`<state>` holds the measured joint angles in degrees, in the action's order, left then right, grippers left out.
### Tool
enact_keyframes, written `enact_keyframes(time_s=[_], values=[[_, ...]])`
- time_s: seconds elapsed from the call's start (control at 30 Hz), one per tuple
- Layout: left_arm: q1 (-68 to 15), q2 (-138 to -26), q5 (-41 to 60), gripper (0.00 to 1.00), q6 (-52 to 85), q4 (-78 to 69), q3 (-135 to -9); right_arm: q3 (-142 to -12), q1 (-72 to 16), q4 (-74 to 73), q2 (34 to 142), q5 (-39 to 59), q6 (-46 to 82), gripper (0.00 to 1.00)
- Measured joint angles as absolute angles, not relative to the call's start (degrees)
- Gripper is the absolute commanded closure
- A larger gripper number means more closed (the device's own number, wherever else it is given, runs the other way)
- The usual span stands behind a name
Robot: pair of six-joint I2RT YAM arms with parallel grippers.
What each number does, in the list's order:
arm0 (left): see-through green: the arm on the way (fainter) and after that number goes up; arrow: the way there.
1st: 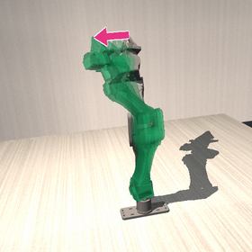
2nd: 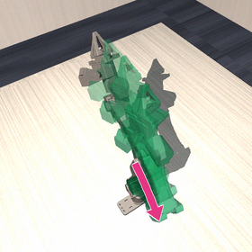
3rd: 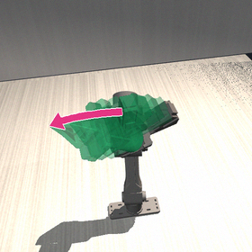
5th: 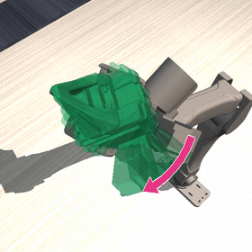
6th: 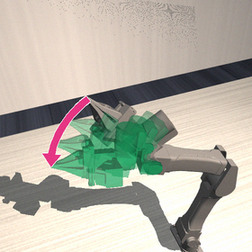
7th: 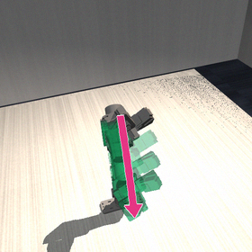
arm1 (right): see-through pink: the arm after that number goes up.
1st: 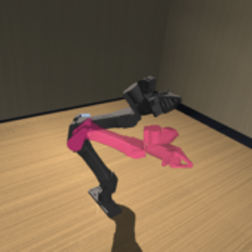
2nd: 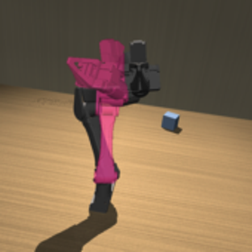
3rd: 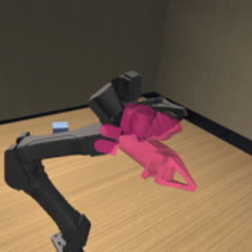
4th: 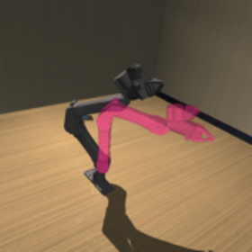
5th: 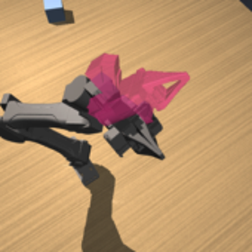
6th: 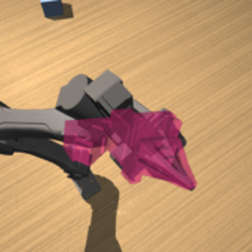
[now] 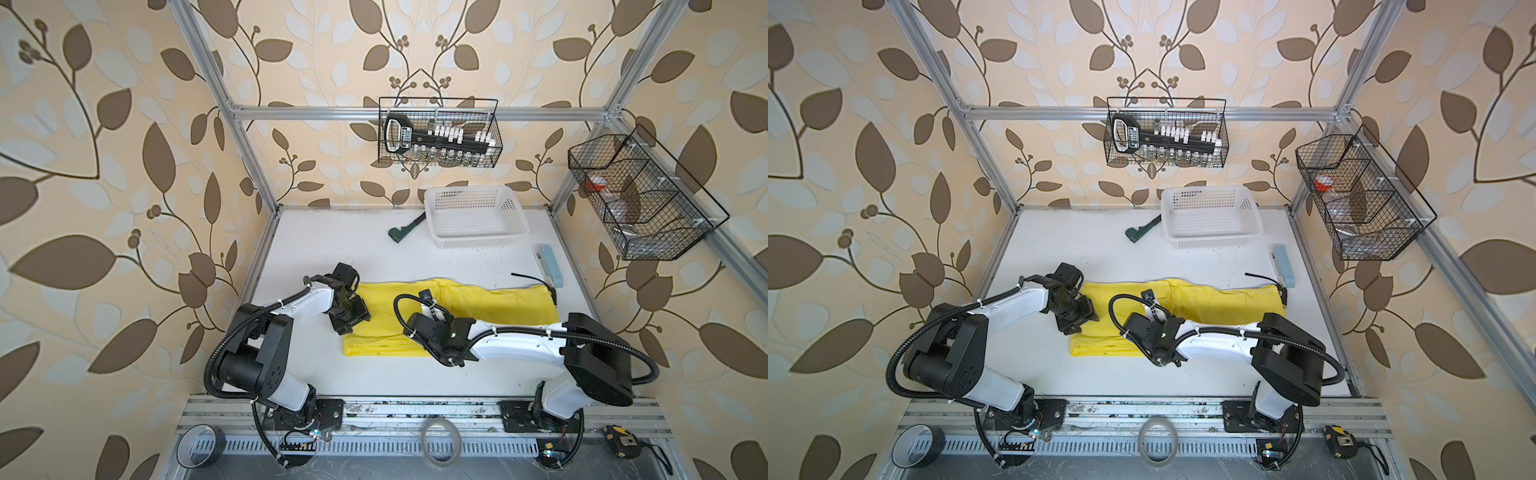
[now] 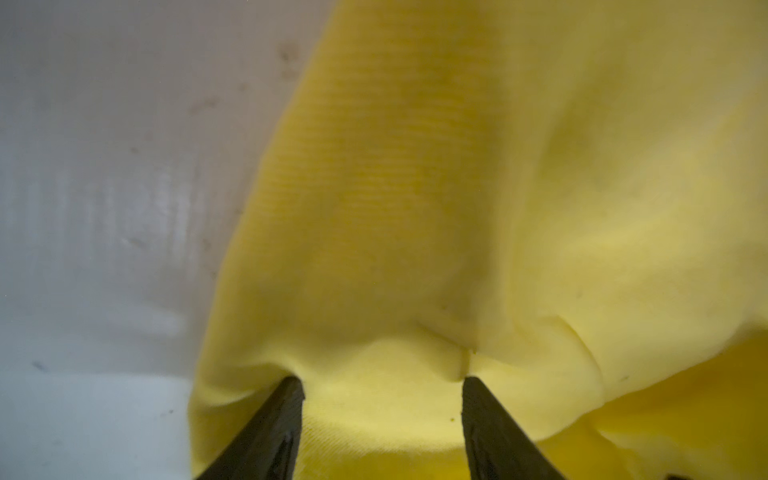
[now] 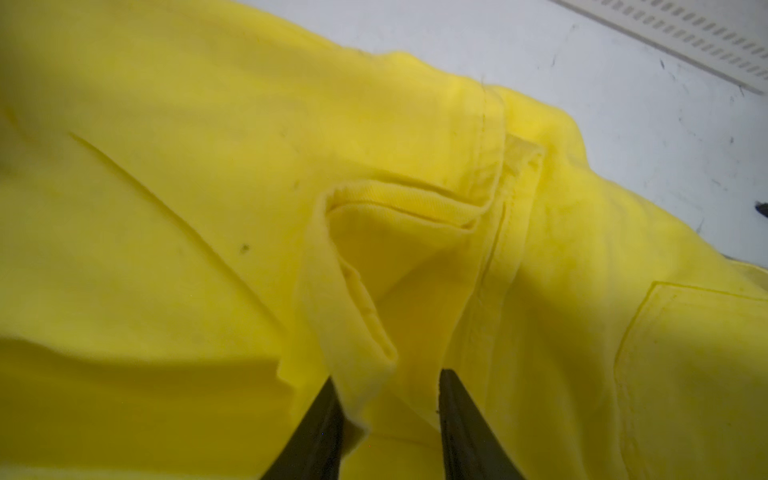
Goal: Fold and stack the trousers
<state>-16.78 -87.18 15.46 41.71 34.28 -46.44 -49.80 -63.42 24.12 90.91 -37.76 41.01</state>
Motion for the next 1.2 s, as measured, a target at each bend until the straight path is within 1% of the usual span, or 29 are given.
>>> enact_keyframes(time_s=[0.17, 0.3, 0.47, 0.57, 0.63, 0.7, 0.87, 1.0, 1.1, 1.2], values=[[-16.78, -87.79, 15.18, 0.38, 40.91, 35.20, -47.22, -43.18, -62.92, 26.92, 84.33, -36.67, 46.24, 0.59], [-16.80, -87.94, 15.00, 0.35, 40.21, 35.79, -47.66, -40.64, -61.65, 29.63, 78.24, -35.70, 48.21, 0.56], [-16.78, -87.70, 14.17, 0.27, 38.39, 37.21, -48.45, -40.77, -57.93, 30.22, 69.08, -32.40, 44.88, 0.53], [-16.78, -86.24, 12.23, 0.25, 36.97, 39.88, -49.39, -41.98, -55.79, 26.61, 67.05, -28.80, 40.99, 0.53], [-16.78, -84.31, 10.83, 0.25, 35.73, 41.85, -50.37, -43.13, -55.44, 22.83, 68.58, -25.96, 38.09, 0.54], [-16.78, -82.21, 9.69, 0.20, 34.68, 43.27, -51.31, -44.38, -55.37, 19.29, 71.46, -23.68, 35.81, 0.56], [-16.10, -79.33, 7.29, 0.20, 32.91, 45.28, -52.45, -47.03, -54.81, 11.03, 81.14, -19.51, 31.51, 0.60], [-13.47, -79.35, 7.14, 0.19, 31.68, 45.80, -51.94, -47.03, -51.96, 7.29, 87.70, -17.63, 29.67, 0.61], [-10.48, -79.68, 8.49, 0.20, 31.40, 44.69, -50.54, -45.30, -49.95, 5.26, 89.43, -17.12, 29.08, 0.61], [-9.26, -81.65, 10.70, 0.23, 31.44, 43.22, -49.60, -42.52, -49.25, 3.62, 89.47, -16.60, 29.06, 0.61]])
